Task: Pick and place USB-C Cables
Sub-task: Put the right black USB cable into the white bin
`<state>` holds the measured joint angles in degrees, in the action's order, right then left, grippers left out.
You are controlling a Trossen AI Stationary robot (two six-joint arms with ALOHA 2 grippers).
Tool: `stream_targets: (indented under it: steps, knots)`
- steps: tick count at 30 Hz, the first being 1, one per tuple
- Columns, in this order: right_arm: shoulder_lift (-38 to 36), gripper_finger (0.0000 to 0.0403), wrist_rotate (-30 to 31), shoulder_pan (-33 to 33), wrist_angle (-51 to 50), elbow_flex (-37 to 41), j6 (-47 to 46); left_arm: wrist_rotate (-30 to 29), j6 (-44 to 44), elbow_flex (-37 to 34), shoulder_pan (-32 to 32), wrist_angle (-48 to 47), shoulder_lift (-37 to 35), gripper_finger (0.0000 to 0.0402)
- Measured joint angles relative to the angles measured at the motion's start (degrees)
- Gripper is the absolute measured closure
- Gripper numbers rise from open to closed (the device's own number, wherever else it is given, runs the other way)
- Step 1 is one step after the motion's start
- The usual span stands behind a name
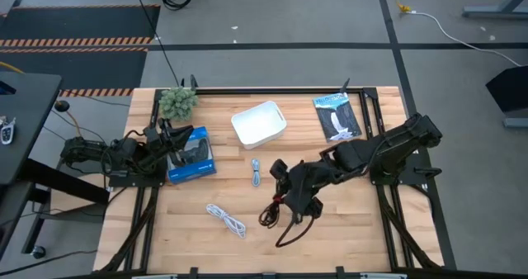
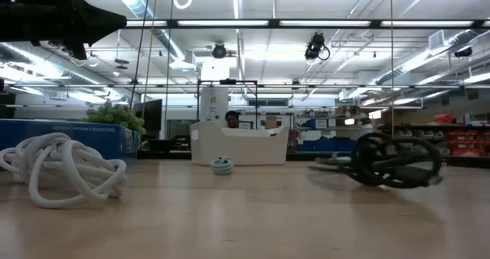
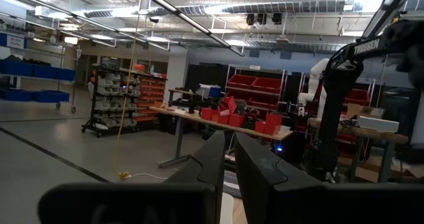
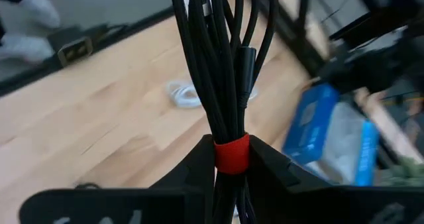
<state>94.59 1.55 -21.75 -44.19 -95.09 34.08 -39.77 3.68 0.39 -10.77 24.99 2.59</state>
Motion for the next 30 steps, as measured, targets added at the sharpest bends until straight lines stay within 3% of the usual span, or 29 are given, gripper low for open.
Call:
stream_targets:
  steps: [14, 30]
  knots:
    - [-0.04, 0.0330, 6.77, 2.47, 2.37, -10.27, 0.89, 0.00, 0.00, 0.01, -0.01, 0.00, 0.00, 0.0358]
    - [1.03, 0.0329, 2.48, 7.23, 18.16, -11.07, -1.50, 0.00, 0.01, 0.00, 0.00, -0.15, 0.02, 0.0358]
